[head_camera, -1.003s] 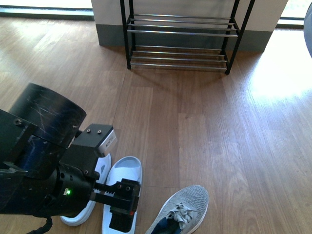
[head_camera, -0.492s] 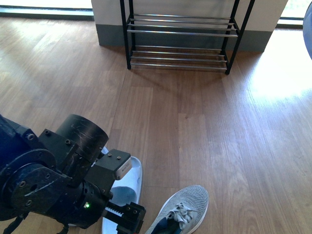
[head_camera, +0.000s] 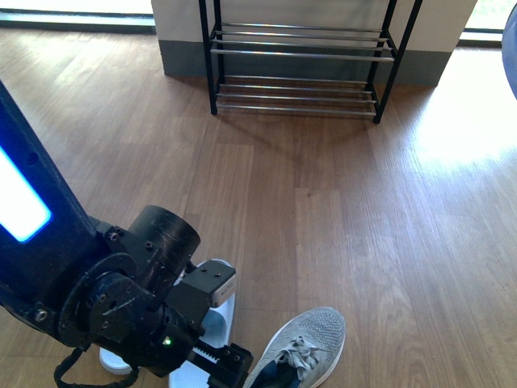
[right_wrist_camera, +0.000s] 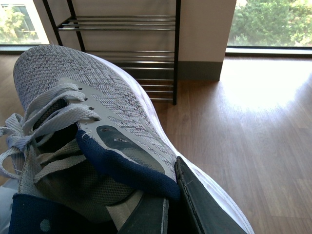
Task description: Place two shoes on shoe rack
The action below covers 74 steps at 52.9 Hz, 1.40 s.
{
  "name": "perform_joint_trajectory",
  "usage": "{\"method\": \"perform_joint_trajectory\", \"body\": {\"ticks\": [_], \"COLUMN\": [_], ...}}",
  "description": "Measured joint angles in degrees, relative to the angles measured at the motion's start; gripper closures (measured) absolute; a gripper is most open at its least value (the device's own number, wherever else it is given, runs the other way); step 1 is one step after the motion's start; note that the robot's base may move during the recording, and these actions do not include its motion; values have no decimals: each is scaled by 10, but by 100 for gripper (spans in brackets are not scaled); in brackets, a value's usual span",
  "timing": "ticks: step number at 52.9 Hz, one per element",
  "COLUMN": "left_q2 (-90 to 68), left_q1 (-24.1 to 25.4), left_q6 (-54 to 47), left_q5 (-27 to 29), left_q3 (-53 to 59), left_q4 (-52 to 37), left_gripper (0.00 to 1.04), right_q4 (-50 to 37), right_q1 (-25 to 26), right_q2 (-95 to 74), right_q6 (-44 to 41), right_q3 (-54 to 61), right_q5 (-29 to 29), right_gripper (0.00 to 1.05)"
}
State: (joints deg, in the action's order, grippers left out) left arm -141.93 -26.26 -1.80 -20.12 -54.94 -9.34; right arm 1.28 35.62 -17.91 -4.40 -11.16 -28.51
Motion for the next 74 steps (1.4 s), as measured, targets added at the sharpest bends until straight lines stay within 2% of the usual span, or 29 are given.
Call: {"method": "perform_joint_trajectory", "body": {"ticks": [8,42,58,64,74], "left_q2": [-20,-137,-159,-162,-162], "left_q1": [-16,-24,-34,-33,-33], "left_q6": [-7,-79,-70,-25,15], "left_q5": [-17,18,6,5,-9], "left_q3": [-21,-129,-142,-142,-143], "left_q4": [5,37,-21,-70,-80], "left_gripper": [9,9,9,9,9], "right_q4": [0,0,0,0,0], "right_q1": [0,0,0,0,0], "right_q2": [0,0,0,0,0], "right_q6": [0,0,0,0,0], "right_q3": [0,0,0,0,0], "right_q5": [0,0,0,0,0], "right_gripper": [103,103,103,103,103]}}
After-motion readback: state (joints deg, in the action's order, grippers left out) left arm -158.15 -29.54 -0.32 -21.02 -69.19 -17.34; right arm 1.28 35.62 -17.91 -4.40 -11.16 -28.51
